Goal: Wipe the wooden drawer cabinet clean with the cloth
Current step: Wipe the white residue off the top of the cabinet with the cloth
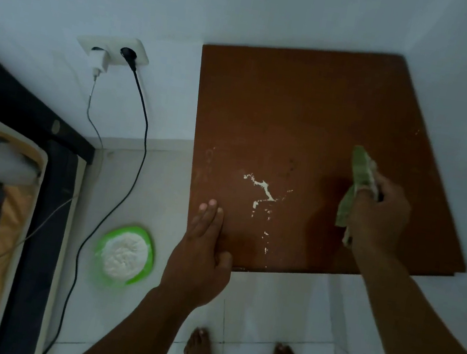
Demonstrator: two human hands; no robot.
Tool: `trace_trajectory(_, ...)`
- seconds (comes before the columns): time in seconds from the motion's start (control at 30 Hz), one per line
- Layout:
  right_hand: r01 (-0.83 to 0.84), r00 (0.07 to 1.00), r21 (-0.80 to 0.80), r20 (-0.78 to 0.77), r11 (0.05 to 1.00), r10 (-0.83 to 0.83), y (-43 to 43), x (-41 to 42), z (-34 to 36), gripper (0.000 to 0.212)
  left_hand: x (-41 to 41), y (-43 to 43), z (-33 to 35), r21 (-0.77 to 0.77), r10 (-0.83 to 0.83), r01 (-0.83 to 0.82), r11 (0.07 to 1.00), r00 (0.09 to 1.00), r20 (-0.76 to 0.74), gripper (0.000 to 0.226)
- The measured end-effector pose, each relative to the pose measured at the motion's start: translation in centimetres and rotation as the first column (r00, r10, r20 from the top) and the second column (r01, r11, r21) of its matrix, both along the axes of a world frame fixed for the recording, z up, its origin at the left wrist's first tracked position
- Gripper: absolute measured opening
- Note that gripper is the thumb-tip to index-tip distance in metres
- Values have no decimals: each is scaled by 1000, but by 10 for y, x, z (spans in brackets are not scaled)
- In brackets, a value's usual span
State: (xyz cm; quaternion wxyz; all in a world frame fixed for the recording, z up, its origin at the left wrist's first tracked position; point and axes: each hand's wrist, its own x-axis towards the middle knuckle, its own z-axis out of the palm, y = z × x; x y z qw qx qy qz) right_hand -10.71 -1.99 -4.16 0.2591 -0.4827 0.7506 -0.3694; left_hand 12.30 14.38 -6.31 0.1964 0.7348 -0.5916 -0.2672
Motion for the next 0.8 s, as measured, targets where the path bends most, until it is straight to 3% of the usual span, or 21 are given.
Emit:
trace_trajectory(0.13,-90,957,74,-271,993,107,-15,16,-22,38,3,2,-1,-1,-4,4,1000,1000,-26,78)
trace_trajectory(0.2,-212,920,73,-320,975,224,-1,41,-28,38,5,3,-1,-12,-12,12,1000,999,-34,77)
trace_trajectory(0.37,-539,810,11,-266,842,522,37,89,-26,39,19,15,-1,-16,-50,50,999,999,-10,72)
trace_trajectory(0.47,-691,715,33,-117,722,690,48,93,-22,38,28,27,-3,-35,-70,72,997,996,48,70)
trace_trajectory(0.53,-680,730,81,-12,729,683,45,88,-15,35,30,30,-4,-44,-71,73,996,996,59,67)
trace_trajectory(0.6,-555,832,81,23,828,555,21,82,-8,31,30,28,-4,-47,-50,52,998,998,47,67)
trace_trajectory(0.7,-460,881,21,-117,888,459,-33,79,-3,28,27,26,-3,-45,-36,37,998,998,42,69)
trace_trajectory(0.8,-538,796,102,-265,837,544,-50,94,-19,39,26,26,-4,-40,-23,24,999,999,30,68)
